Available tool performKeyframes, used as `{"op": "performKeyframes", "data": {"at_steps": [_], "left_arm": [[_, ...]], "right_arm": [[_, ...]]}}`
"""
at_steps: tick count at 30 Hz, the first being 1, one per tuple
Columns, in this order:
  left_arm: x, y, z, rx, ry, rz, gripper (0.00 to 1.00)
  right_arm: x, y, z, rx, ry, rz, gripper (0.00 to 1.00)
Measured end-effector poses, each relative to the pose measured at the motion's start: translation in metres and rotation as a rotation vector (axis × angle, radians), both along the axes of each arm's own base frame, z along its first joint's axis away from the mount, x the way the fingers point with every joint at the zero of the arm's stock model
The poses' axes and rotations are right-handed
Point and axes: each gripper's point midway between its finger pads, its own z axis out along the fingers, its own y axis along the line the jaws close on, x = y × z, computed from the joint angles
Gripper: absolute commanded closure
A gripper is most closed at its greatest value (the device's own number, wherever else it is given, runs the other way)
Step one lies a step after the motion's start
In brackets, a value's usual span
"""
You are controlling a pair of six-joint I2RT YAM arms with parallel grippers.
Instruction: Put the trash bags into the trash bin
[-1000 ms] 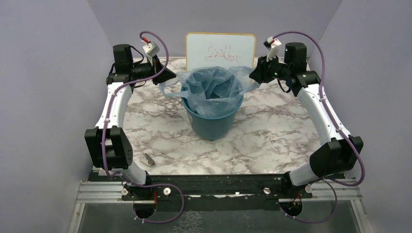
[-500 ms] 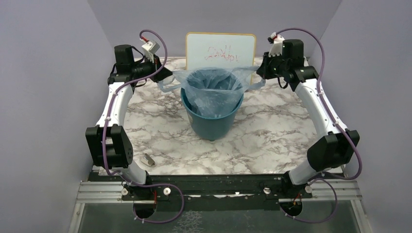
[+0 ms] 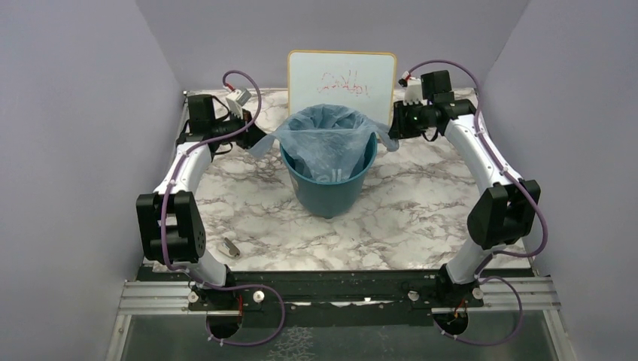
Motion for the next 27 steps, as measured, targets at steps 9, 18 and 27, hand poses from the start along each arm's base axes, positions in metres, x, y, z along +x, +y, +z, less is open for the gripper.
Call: {"op": "performKeyframes", "data": {"at_steps": [9,18,27], "left_arm": [[0.003,0.01,0.02,0.007,-0.049,0.13,0.04],[0.006,0.053,0.094,-0.012,-0.291,0.514,0.01],[-0.015,0.077,0.112,-0.067,-0.32,0.71,0.01]], "right_arm": [[0.004,-0.032,0.027,-0.094,-0.122,-0.169,0.37],[-0.021,-0.059,0.126,-0.048,-0.548,-0.293,0.21],[-0.042,-0.025,0.15,0.136,-0.692,-0.135,0.19]]}}
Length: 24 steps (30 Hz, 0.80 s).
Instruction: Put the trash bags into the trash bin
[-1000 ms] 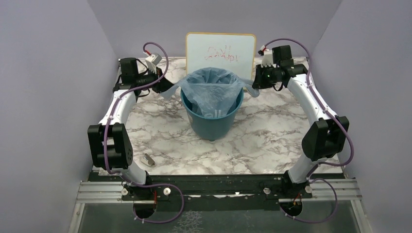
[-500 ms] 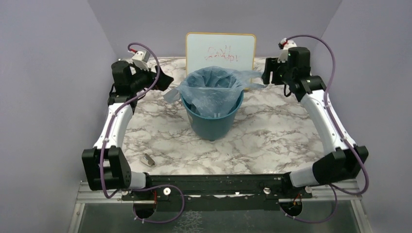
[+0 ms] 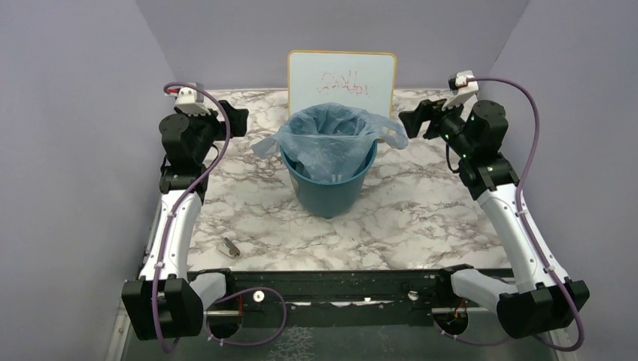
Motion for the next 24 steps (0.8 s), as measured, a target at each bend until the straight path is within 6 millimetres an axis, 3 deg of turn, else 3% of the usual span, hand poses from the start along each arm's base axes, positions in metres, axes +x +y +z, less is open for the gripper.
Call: {"op": "performKeyframes", "data": {"at_steps": [7,10,14,19,24], "left_arm": [[-0.006,0.011,-0.008,-0.011,0.064,0.07,0.01],[-0.024,0.011,-0.016,-0.017,0.058,0.081,0.01],[-0.044,0.01,-0.026,-0.031,0.07,0.089,0.01],[-0.046,0.014,-0.041,-0.042,0.201,0.115,0.01],[-0.057,0.017,-0.046,-0.037,0.281,0.136,0.01]], "right_arm": [[-0.019,0.019,0.015,0.153,-0.084,0.094,0.14],[-0.013,0.035,0.032,0.198,-0.052,0.167,0.03],[-0.003,0.059,0.049,0.248,0.017,0.288,0.0],[0.004,0.075,0.037,0.301,0.168,0.358,0.0],[-0.005,0.097,0.026,0.327,0.25,0.509,0.19]]}}
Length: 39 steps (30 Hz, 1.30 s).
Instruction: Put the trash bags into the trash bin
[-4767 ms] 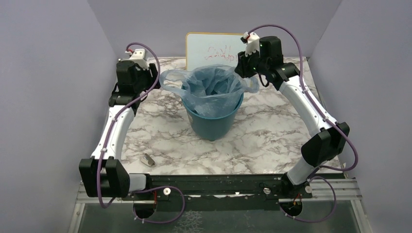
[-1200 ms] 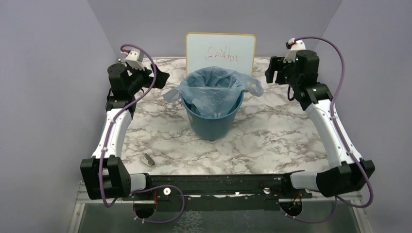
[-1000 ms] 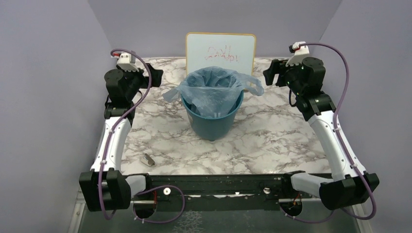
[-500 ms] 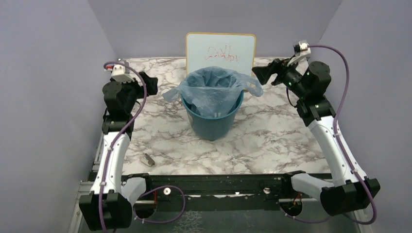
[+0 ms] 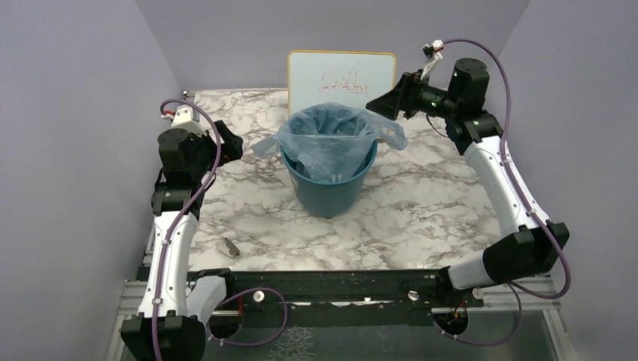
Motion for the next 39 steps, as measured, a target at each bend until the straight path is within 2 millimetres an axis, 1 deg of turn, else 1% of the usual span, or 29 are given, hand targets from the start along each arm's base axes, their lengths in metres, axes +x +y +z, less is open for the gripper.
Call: {"op": "performKeyframes", "data": {"at_steps": [3,5,6,9,11,13,16,18,20,21,22,24,25,28,30,34,39], "left_arm": [[-0.012,-0.001,0.001,-0.002,0.008,-0.001,0.01],[-0.019,-0.004,0.002,-0.015,-0.003,-0.008,0.01],[-0.021,-0.005,0.001,-0.023,-0.002,-0.013,0.01],[-0.026,-0.01,-0.007,-0.058,0.024,-0.023,0.01],[-0.028,-0.013,-0.015,-0.077,0.055,-0.027,0.01],[-0.031,-0.014,-0.018,-0.088,0.073,-0.029,0.01],[-0.032,-0.018,-0.018,-0.108,0.078,-0.046,0.02],[-0.034,-0.022,-0.018,-0.126,0.082,-0.059,0.02],[-0.037,-0.026,-0.019,-0.149,0.087,-0.07,0.02],[-0.04,-0.027,-0.02,-0.159,0.088,-0.073,0.03],[-0.043,-0.028,-0.021,-0.169,0.089,-0.075,0.03],[-0.049,-0.032,-0.019,-0.187,0.083,-0.085,0.03],[-0.052,-0.033,-0.018,-0.196,0.08,-0.089,0.03],[-0.059,-0.037,-0.013,-0.221,0.072,-0.096,0.04],[-0.064,-0.038,-0.011,-0.233,0.067,-0.097,0.04],[-0.068,-0.04,-0.008,-0.252,0.064,-0.094,0.04],[-0.068,-0.042,-0.005,-0.324,0.082,-0.071,0.05]], "right_arm": [[0.002,0.023,0.002,-0.029,-0.003,0.091,0.25],[0.001,0.047,0.004,-0.071,-0.029,0.158,0.32],[-0.003,0.06,0.002,-0.093,-0.041,0.192,0.33],[-0.021,0.094,-0.013,-0.182,-0.061,0.286,0.32],[-0.029,0.111,-0.026,-0.249,-0.074,0.328,0.32],[-0.035,0.125,-0.039,-0.307,-0.082,0.367,0.32],[-0.037,0.13,-0.058,-0.371,-0.075,0.398,0.33],[-0.036,0.129,-0.07,-0.409,-0.062,0.4,0.37],[-0.035,0.13,-0.077,-0.433,-0.064,0.404,0.46],[-0.035,0.129,-0.08,-0.442,-0.065,0.405,0.48],[-0.035,0.129,-0.082,-0.448,-0.064,0.407,0.53],[-0.036,0.129,-0.083,-0.456,-0.062,0.416,0.75],[-0.036,0.131,-0.083,-0.456,-0.064,0.422,0.78],[-0.039,0.134,-0.079,-0.45,-0.075,0.44,0.83],[-0.041,0.136,-0.078,-0.447,-0.077,0.449,0.88],[-0.049,0.139,-0.082,-0.445,-0.07,0.469,0.94],[-0.062,0.138,-0.086,-0.439,-0.054,0.499,0.97]]}}
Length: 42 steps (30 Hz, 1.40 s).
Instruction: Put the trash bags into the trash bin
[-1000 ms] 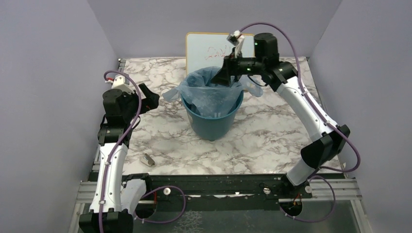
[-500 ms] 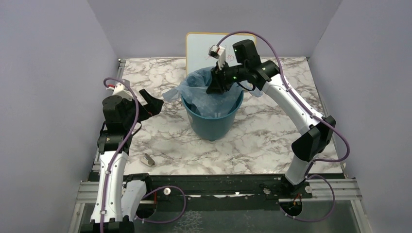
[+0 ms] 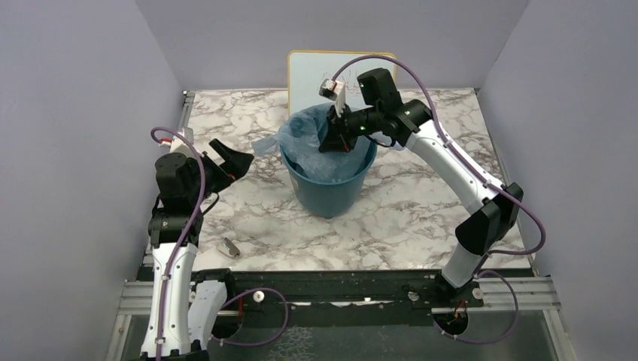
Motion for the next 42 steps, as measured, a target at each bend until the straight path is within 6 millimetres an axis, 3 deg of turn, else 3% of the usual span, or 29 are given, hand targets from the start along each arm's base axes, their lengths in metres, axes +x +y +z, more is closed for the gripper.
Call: {"op": "performKeyframes", "data": {"at_steps": [4,9,15,20,27,33,35,38,42], "left_arm": [[0.005,-0.007,0.015,-0.124,0.008,0.015,0.06],[0.026,-0.023,0.043,-0.34,-0.006,-0.014,0.08],[0.043,-0.033,0.053,-0.545,0.049,-0.02,0.1],[0.049,-0.041,0.05,-0.619,0.105,-0.033,0.11],[0.052,-0.071,0.032,-0.654,0.217,-0.088,0.16],[0.055,-0.076,0.022,-0.717,0.254,-0.043,0.34],[0.056,-0.075,0.007,-0.737,0.287,-0.011,0.37],[0.06,-0.074,0.0,-0.751,0.303,0.012,0.5],[0.065,-0.073,-0.001,-0.759,0.299,0.026,0.78]], "right_arm": [[-0.011,0.0,0.004,0.009,-0.002,0.019,0.97],[-0.024,-0.004,0.006,0.013,-0.002,0.028,0.97],[-0.03,-0.008,0.005,0.017,-0.007,0.029,0.97],[-0.029,-0.008,0.006,0.02,-0.018,0.031,0.97],[-0.028,-0.007,0.007,0.027,-0.03,0.033,0.97],[-0.027,-0.006,0.007,0.026,-0.041,0.038,0.97],[-0.027,-0.006,0.007,0.026,-0.047,0.043,0.97],[-0.027,-0.006,0.008,0.027,-0.055,0.053,0.97],[-0.031,-0.005,0.008,0.037,-0.056,0.079,0.98]]}}
